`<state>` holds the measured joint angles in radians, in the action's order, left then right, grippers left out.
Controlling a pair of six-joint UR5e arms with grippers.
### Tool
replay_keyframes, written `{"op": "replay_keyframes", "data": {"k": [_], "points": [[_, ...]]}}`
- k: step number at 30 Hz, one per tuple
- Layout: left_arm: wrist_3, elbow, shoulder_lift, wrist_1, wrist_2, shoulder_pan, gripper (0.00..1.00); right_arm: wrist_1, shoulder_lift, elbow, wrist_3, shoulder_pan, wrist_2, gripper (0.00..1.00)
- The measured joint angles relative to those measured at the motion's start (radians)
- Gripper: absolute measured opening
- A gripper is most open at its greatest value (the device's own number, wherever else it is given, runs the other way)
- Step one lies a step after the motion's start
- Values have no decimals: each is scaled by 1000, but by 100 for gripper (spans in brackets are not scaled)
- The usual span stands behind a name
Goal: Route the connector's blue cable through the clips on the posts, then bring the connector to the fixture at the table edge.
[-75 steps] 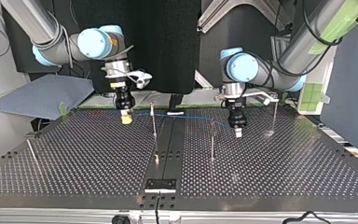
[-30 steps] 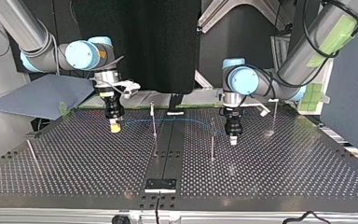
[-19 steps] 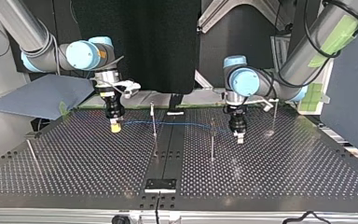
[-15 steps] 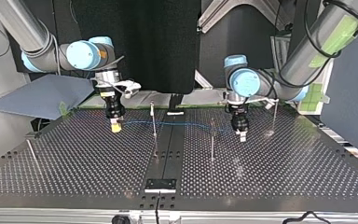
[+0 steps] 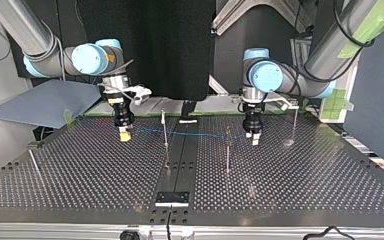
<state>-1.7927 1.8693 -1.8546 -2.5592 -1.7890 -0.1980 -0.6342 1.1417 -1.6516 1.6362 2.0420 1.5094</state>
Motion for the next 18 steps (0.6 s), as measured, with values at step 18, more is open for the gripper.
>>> {"op": "replay_keyframes", "data": {"k": [18], "points": [[-163, 53, 45, -26, 163, 7, 100, 6, -1, 0, 1, 3, 0, 0]]}}
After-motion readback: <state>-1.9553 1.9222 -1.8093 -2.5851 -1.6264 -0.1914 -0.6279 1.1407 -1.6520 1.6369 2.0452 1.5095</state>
